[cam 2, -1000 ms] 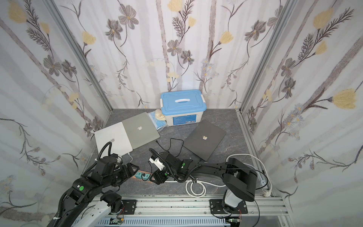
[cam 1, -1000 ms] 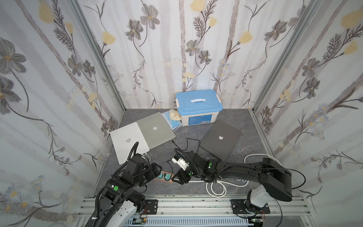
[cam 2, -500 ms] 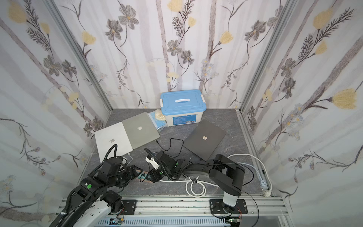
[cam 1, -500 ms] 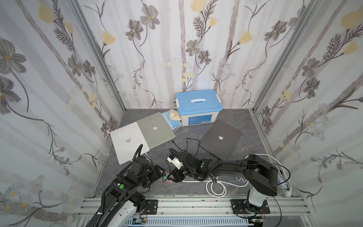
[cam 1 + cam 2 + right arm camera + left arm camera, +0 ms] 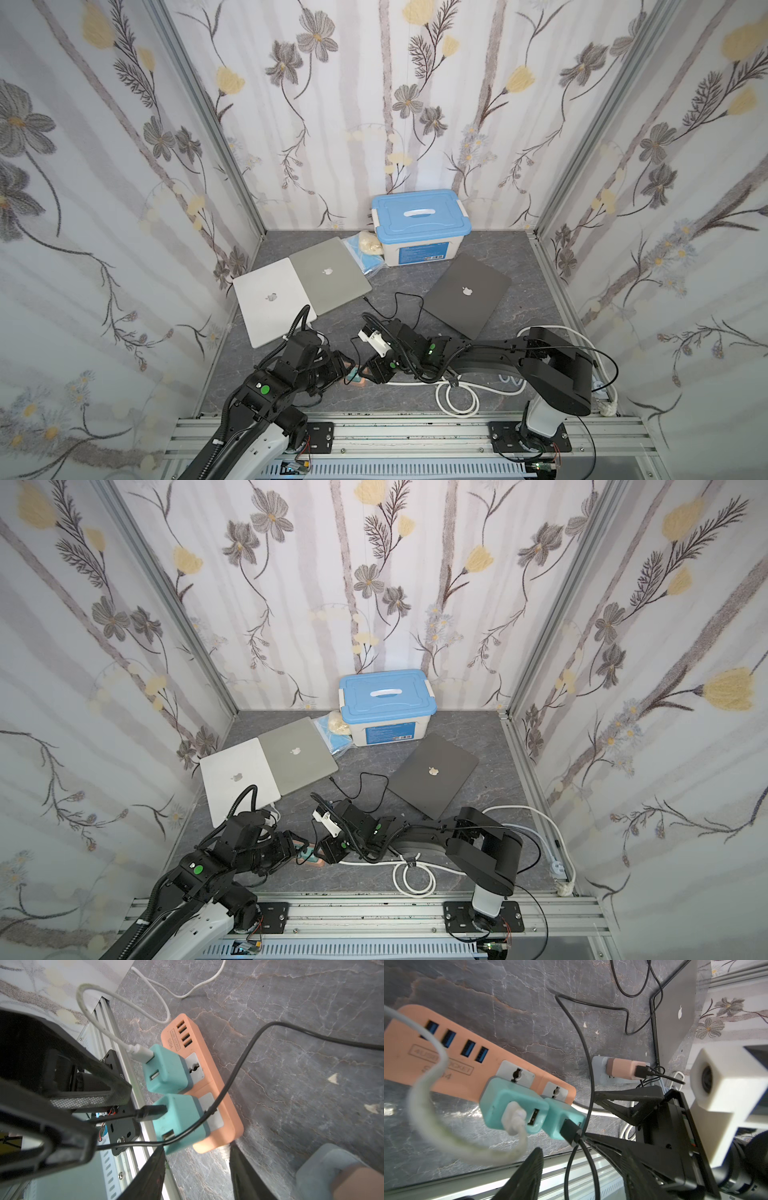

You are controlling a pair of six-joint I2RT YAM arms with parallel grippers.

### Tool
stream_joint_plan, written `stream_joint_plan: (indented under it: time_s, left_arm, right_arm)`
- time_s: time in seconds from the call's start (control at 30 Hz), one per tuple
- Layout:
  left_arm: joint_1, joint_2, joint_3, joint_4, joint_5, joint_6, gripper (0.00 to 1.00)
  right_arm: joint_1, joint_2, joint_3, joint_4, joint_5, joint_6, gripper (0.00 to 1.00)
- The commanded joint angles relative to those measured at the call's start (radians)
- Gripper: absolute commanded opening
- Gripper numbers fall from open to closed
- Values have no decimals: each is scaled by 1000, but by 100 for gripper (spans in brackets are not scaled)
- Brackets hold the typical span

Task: Unplug the laptop charger
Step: Remove the charging cable from the plug.

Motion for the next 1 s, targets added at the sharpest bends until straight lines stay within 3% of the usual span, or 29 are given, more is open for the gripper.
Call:
stream_joint_plan:
  time_s: [0.0, 0.27, 0.67, 0.97]
  left_arm:
    - [-19, 20, 3, 53, -16, -3, 61]
    - [-56, 57, -8, 94, -34, -9, 49]
    - [-56, 68, 0, 96, -42, 3, 9]
    - [-57, 65, 52, 32, -74, 36, 1]
  right_arm:
    - [-1, 13, 19, 45, 5, 4, 51]
    - [-5, 31, 34, 39, -6, -5, 51]
    - [-9, 27, -5, 54, -11, 3, 50]
    - [-9, 38, -6, 19, 8, -12, 50]
